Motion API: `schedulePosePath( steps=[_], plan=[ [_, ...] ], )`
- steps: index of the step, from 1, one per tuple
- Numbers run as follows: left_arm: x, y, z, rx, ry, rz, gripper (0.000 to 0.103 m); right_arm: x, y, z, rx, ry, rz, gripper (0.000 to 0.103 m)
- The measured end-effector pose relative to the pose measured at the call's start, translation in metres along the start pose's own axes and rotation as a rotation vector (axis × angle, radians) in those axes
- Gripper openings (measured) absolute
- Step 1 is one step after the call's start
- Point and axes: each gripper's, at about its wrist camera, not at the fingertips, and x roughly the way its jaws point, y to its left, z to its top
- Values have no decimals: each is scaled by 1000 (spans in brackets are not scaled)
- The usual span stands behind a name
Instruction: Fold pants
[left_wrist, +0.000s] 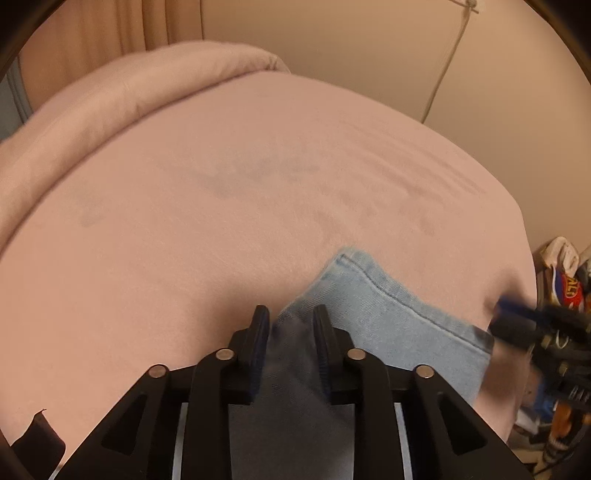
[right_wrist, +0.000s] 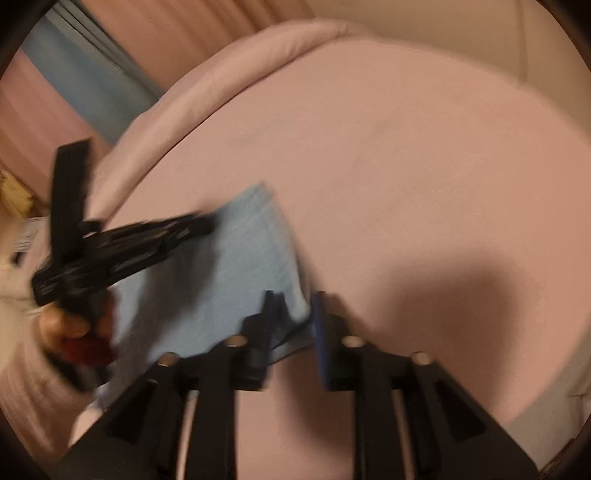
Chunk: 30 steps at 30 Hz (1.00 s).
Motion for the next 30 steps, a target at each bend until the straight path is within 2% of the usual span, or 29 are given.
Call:
schedulePosePath(
  steps=[1,2,5,8,11,12,13,15,17,20,22,23,24,26,30],
  plan=[
    [-7,-3,-1,-1,-4,15,39,-6,2,3,-17,-38,-47,47],
    [-13,-6,-4,-2,-5,23,49,-14,5,8,-40,-89,-55,48],
    [-23,-13,-15,-6,-7,33,60,-14,19,18,-83,-79,50,48],
    [-21,-18,-35,-44,34,48,61,-1,36,22,-144,-66,58,47],
    [1,-16,-62,-85,117,70,62,31,35,15,-137,21,81,42],
    [3,-17,-68,-79,87,79,63,47,32,11,-129,66,51,38],
    [1,-19,-70,-67,56,90,65,52,34,5,-150,58,31,36],
    [0,-21,-68,-73,61,100,66,52,39,2,-212,22,-1,35],
    [-7,-15,-65,-132,74,67,66,47,41,5,-213,29,-13,37],
    [-28,-5,-72,-218,32,20,66,25,34,7,-160,20,41,40],
    [-48,8,-86,-282,-8,10,66,11,24,2,-107,2,63,47],
    [-57,16,-95,-322,-25,10,66,5,16,-3,-73,2,69,54],
    [-65,24,-104,-357,-35,13,66,1,6,-9,-26,9,85,56],
    [-77,38,-120,-414,-56,23,66,-5,-11,-23,51,35,120,56],
    [-103,70,-159,-580,-114,19,68,-8,-19,-48,105,51,183,56]
  ],
)
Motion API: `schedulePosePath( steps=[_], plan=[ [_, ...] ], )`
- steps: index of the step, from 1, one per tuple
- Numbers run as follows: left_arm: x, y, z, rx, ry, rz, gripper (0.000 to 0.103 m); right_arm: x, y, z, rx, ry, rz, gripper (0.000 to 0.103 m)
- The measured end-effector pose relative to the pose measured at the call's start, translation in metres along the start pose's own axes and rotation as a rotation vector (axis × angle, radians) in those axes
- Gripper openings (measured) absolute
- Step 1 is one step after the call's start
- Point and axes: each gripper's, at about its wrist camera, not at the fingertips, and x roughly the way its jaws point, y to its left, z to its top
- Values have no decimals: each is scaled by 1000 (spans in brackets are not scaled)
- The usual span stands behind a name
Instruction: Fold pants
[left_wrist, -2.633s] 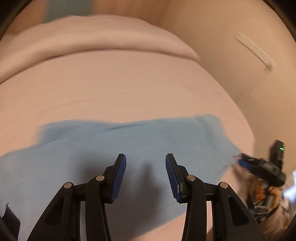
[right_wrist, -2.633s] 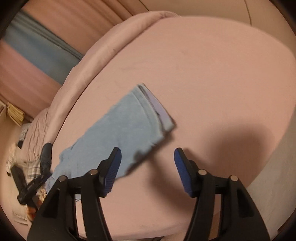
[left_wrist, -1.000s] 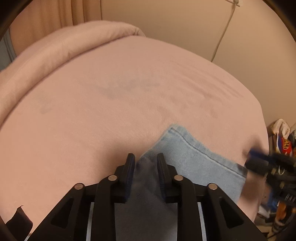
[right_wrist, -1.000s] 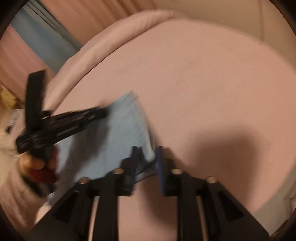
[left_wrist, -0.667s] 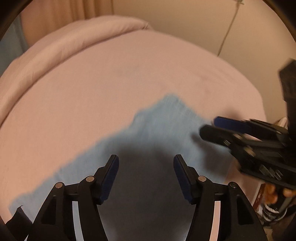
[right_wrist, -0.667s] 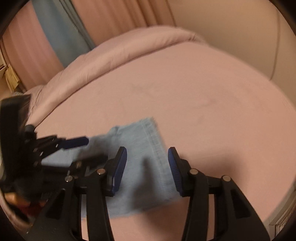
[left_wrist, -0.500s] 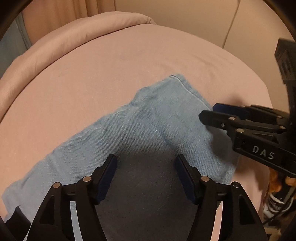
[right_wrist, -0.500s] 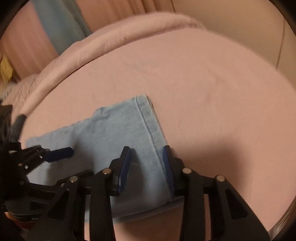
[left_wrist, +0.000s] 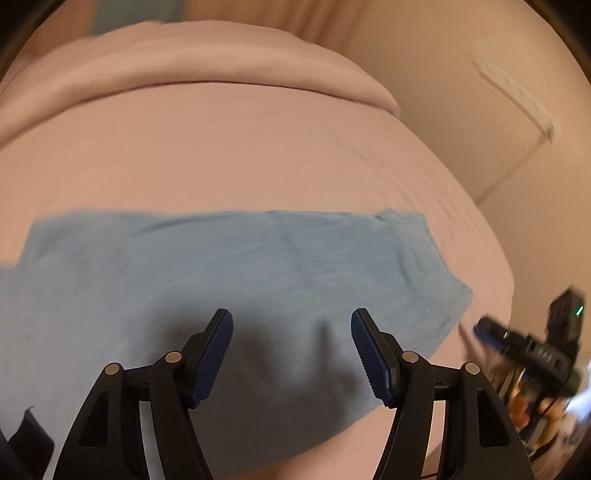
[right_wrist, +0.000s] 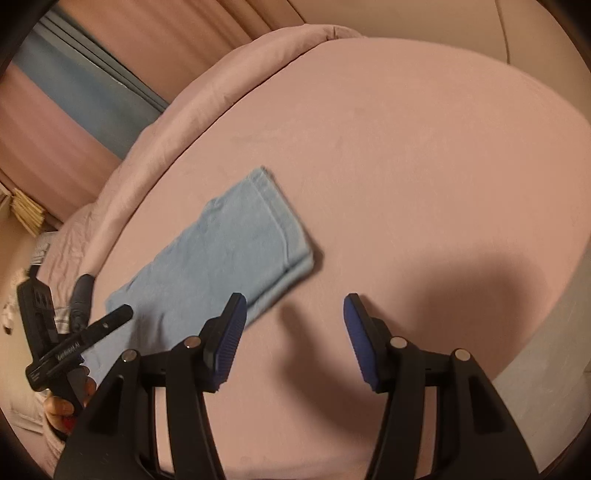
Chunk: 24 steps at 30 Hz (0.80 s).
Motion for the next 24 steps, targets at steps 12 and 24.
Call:
schedulePosePath(
  steps=[12,24],
  plan=[
    [3,42,-23,-229,16,-90,69,48,20,11,215,-27,67,24],
    [-15,42,9,-336,30,-337,69,20,122,11,-159,-153,39,11]
  ],
)
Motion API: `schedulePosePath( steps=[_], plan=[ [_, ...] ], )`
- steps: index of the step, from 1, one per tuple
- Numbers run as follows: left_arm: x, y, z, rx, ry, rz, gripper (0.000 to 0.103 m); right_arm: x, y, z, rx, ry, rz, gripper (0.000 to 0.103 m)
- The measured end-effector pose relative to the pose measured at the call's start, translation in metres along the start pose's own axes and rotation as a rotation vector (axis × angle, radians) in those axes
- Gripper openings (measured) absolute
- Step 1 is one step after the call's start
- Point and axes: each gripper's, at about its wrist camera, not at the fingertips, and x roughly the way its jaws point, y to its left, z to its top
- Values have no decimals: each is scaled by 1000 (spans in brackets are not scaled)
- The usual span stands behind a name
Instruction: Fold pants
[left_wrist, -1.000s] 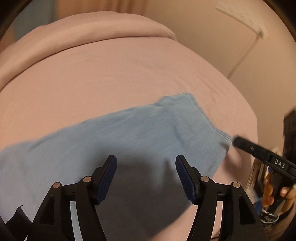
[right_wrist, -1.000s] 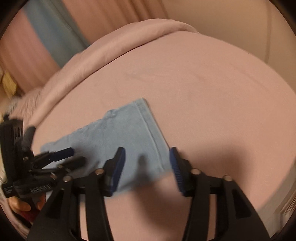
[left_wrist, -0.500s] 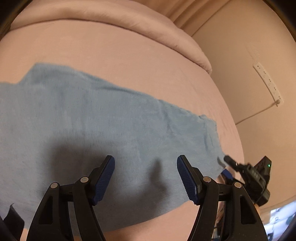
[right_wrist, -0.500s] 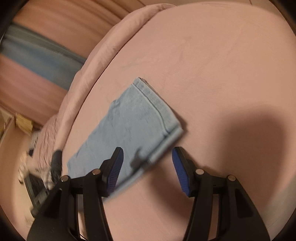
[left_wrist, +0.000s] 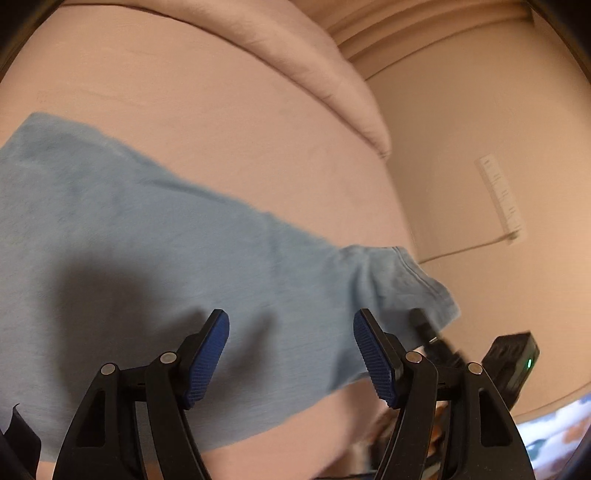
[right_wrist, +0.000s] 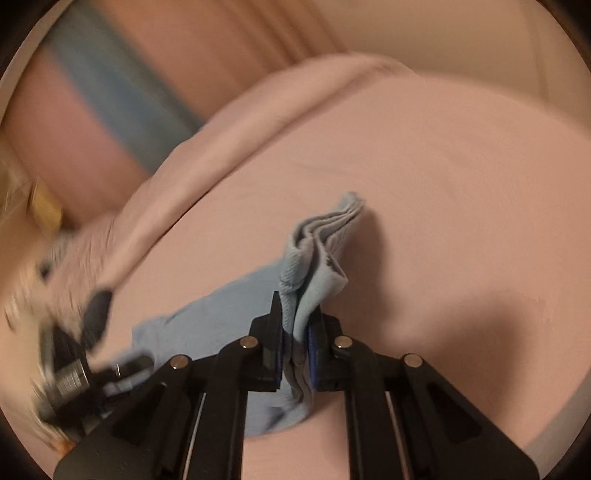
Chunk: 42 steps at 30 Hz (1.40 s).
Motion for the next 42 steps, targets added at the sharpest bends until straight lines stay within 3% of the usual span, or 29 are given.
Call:
schedulePosePath(
  steps=[3,5,8,15,17,18,20,22,27,31,34,35,36,38,40,42],
  plan=[
    [-16,-3,7,-9,-24,-65,71,4,64,-5,-233,-1,14,11],
    [-30,2,10,-33,-51,-111,81,11,91,-12,-323,16,34,11],
    [-35,21,14,-80,-65,-108,95,32,127,-28,-425,64,65,11],
    [-18,76,16,-230,-2,-97,92,57,189,-93,-673,157,105,11],
    [-22,82,15,-218,-11,-79,65,59,200,-105,-733,168,105,11],
    [-23,84,15,-204,-7,-59,41,59,202,-109,-755,169,105,11],
    [-30,86,14,-159,-22,-7,11,60,213,-119,-807,165,101,11],
    [-38,86,14,-131,-48,5,5,60,218,-126,-850,148,87,11],
    [-69,87,16,-45,-136,31,4,51,229,-128,-901,93,105,11],
    [-61,107,22,-39,-97,115,4,63,252,-138,-952,95,117,11],
    [-53,124,18,-75,-63,180,8,87,257,-143,-970,160,117,15],
    [-55,127,16,-91,-75,170,11,94,254,-146,-979,200,110,18],
    [-58,127,15,-101,-84,173,15,98,250,-149,-970,234,114,28],
    [-71,128,15,-94,-108,230,25,95,244,-145,-942,262,162,37],
    [-93,117,12,-31,-170,327,39,85,235,-135,-924,280,190,38],
    [-113,106,7,37,-225,390,43,69,215,-105,-844,280,235,38]
  ],
)
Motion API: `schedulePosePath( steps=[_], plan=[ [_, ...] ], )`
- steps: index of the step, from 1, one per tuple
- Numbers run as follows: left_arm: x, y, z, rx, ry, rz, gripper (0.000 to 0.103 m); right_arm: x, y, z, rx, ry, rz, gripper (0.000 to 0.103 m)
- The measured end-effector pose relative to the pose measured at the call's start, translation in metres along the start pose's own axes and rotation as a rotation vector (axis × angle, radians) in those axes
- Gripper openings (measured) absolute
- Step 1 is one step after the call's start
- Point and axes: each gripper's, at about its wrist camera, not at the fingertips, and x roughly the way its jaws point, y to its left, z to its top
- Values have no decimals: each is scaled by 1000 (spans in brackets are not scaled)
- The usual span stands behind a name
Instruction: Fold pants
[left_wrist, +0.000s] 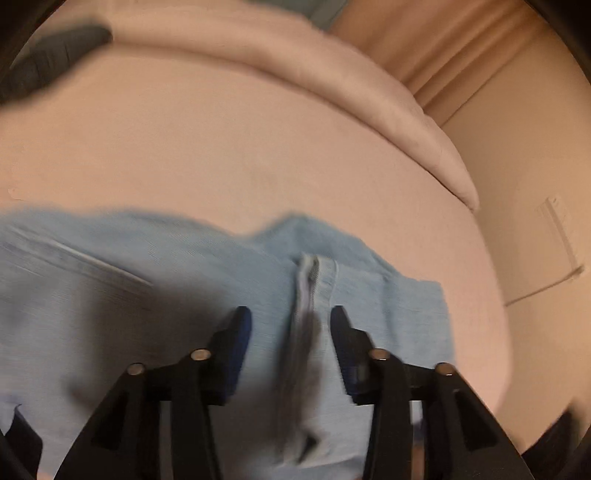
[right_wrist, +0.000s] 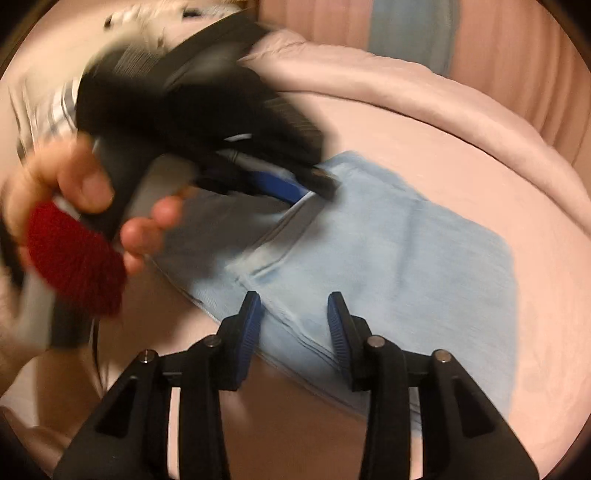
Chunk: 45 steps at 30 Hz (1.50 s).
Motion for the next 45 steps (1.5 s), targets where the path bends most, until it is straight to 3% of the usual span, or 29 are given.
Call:
schedulePosePath(
  steps=[3,6,9,12,14,16,18,20,24,29,34,37,39,42,45],
  plan=[
    [-17,-19,-11,99,-22,-15,43,-32,-57,5,163,-70,20,38],
    [-12,-57,-36,204,23,-83,43,-32,-118,15,276,-68,-89,37],
    [8,-102,-65,308,80,-145,43,-18,-154,21,346,-55,-142,24],
    [30,-143,-95,401,108,-166,43,-6,-152,21,372,-33,-154,13],
    [43,-153,-107,439,121,-153,43,7,-157,29,383,-11,-120,13],
    [60,-158,-119,472,147,-98,43,25,-145,21,375,49,-104,12],
    [64,-155,-125,481,128,-96,43,37,-142,4,367,114,-91,11],
    [60,-152,-129,487,126,-96,43,34,-140,-1,376,91,-68,10],
    [46,-152,-123,482,95,-56,43,9,-143,-7,422,31,-56,16],
    [19,-131,-121,481,35,6,44,-46,-124,-29,392,-41,-32,17],
    [21,-99,-119,429,54,98,43,-60,-104,-51,337,-6,-4,17],
    [29,-79,-124,421,72,100,45,-44,-89,-65,308,68,-5,17],
    [31,-82,-129,434,59,95,51,-26,-80,-76,262,125,-48,17],
    [51,-120,-106,441,62,112,55,-21,-67,-78,186,110,-126,18],
    [39,-119,-101,401,58,87,55,-25,-68,-70,180,130,-118,18]
  ],
)
